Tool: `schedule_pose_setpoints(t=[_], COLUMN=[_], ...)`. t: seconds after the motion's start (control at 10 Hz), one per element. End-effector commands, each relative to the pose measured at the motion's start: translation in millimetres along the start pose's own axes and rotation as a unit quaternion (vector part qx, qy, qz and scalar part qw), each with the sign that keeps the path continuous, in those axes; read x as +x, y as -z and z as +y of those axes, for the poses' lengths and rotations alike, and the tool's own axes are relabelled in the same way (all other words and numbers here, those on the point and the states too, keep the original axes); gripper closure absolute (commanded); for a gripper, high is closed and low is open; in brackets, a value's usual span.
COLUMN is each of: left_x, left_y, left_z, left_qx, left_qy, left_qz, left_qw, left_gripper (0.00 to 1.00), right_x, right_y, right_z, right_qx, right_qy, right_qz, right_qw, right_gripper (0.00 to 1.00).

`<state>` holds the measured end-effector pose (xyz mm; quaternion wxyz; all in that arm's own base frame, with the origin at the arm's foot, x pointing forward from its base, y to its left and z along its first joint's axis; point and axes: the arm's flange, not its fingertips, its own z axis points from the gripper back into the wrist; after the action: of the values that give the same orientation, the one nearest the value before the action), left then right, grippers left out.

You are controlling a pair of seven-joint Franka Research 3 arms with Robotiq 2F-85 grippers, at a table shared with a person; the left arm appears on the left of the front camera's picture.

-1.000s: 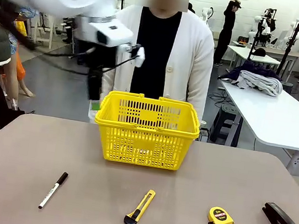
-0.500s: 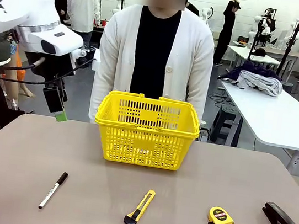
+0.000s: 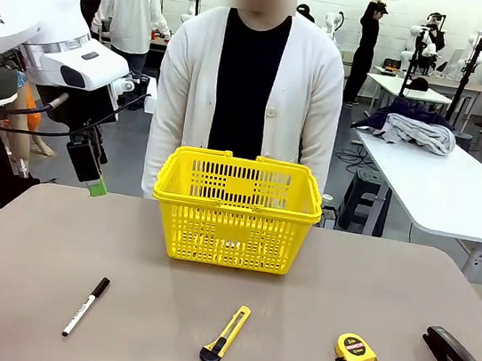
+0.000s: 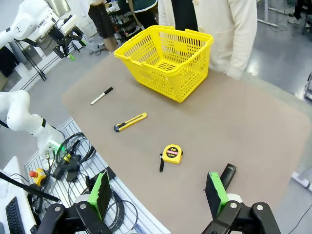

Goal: Place the items the person wants into the basket.
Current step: Pick up the item the person points to and place it in the Market Basket.

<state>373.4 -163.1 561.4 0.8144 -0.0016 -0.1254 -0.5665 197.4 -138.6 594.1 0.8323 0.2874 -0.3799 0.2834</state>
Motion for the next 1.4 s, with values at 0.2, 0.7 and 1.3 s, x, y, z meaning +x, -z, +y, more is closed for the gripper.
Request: schedule_pose_setpoints(t=[0.2,0.7,1.3], left_x=[1.8,-31.3,-226.1], left_y=[-1.2,-28.2,-80.5], left_z=[-0.2,-2.9,-2.5], left_qx=[0.0,-0.032,-0.041], left_qy=[0.0,0.014,0.019], left_qz=[0.007,-0.07,-0.215], left_qw=[1.0,0.997,0.976], left_gripper=[0.11,0.1,0.1], right_x=[0.7,0.7,0.7], right_y=[2.1,2.1,2.1], right_z=[-0.3,-0.3,-0.3], right_qx=[0.012,0.012,0.012], right_qy=[-0.004,-0.004,-0.004], right_qz=[-0.008,-0.008,-0.008], right_qw=[1.0,1.0,1.0], right_gripper=[0.0,0.0,0.0])
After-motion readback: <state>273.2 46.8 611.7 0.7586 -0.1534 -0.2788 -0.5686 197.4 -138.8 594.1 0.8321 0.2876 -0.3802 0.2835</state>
